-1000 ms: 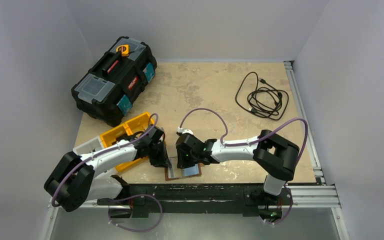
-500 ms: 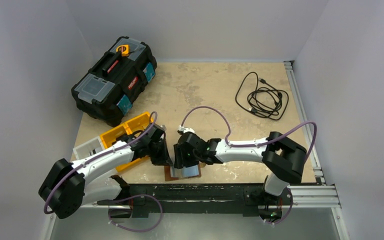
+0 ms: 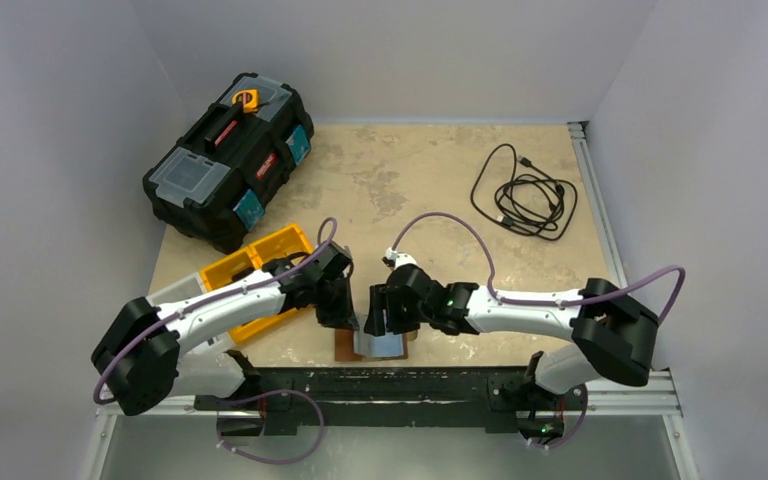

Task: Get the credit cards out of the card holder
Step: Remove the credit card from the card holder.

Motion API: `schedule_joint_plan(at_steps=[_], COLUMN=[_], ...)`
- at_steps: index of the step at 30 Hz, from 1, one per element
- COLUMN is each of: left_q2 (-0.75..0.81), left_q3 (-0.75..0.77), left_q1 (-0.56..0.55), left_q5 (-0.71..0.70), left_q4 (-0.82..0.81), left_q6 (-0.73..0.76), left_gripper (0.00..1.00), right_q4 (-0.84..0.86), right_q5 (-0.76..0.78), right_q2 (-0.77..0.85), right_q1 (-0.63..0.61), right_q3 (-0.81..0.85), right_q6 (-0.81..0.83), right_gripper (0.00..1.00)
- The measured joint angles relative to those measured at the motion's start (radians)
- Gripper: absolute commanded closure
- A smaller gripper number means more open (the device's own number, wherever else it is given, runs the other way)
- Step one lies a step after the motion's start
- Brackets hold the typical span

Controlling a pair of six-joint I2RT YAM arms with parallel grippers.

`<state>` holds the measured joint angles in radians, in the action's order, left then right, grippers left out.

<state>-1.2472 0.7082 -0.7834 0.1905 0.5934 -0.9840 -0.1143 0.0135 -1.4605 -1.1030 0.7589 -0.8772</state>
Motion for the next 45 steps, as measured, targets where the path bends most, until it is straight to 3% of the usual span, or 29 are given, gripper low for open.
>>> schedule_joint_plan(at_steps=[9,21,28,32,36,45], left_q2=[-0.113,-0.133,-0.137,-0.137,-0.138,-0.138], left_q3=[0.109,0.132,0.132,0.132,0.132,0.132], left_q1=[-0.056,-0.064,-0.064,-0.064,-0.064,-0.064], left_q5=[-0.031,-0.049,-0.049,-0.049,-0.05,-0.065], left_q4=[0.011,0.034,0.034,0.034,0.033,0.05], left_q6=[-0.037,-0.051,-0.053,-0.053,-0.053,-0.045], left_gripper=[0.94,0.94,0.94,0.94,0.88,0.8], right_q4=[0.093,0.127,0.125,0.124,0.121,0.074], right_q5=[-0.003,0.038,0.06,0.074,0.082,0.124], right_q2=[0.109,0.105,0.077,0.074,0.074,0.077], right_q1=[0.0,-0.05,-0.082,-0.084,-0.088,-0.088], right_q3=[-0.091,-0.097,-0.095,-0.095,-0.095,-0.096], right_q6=[-0.005,0.003,0.007,0.005,-0.002,-0.026], right_gripper=[0.36,0.43,0.55,0.67,0.76,0.85])
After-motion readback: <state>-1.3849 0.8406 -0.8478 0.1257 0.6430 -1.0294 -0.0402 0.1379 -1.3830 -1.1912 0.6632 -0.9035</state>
